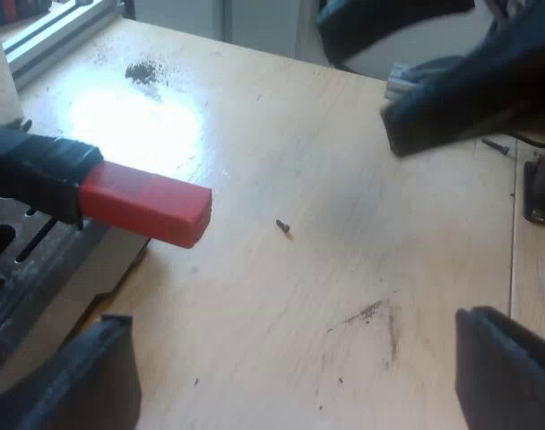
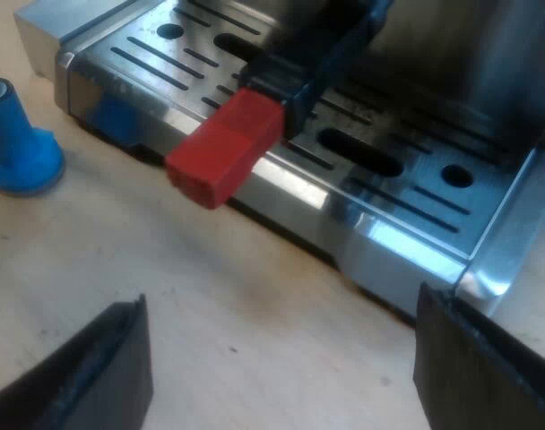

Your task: Grind coffee beans and then tamp

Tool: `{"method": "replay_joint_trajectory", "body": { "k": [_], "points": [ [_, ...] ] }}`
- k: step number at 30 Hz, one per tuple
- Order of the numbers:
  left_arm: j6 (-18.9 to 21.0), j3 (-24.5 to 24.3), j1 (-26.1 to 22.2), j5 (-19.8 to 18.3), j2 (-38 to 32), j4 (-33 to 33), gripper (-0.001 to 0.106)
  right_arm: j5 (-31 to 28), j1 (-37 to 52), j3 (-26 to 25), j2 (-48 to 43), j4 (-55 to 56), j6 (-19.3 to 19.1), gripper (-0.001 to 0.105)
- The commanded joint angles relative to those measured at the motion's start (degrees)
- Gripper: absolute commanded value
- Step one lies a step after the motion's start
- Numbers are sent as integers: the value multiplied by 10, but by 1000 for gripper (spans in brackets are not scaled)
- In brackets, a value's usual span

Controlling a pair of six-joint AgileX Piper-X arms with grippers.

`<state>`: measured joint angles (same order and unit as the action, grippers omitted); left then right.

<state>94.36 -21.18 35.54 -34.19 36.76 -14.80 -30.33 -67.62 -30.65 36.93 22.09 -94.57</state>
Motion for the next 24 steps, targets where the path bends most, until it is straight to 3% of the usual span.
{"method": "replay_joint_trajectory", "body": {
  "k": [1, 6, 13, 18, 24],
  "points": [
    [0, -2, 3, -3, -1, 13, 74, -57, -22, 5, 35, -49, 29, 64],
    [0, -2, 3, -3, -1, 18, 74, -90, -48, 4, 103, -130, 46, 52],
    [0, -2, 3, -3, -1, 19, 74, -136, -55, 4, 191, -208, 129, 46],
    [0, -2, 3, -3, -1, 19, 74, -136, -55, 4, 231, -249, 138, 32],
    [0, -2, 3, -3, -1, 19, 74, -162, -55, 4, 272, -282, 163, 32]
  ]
}}
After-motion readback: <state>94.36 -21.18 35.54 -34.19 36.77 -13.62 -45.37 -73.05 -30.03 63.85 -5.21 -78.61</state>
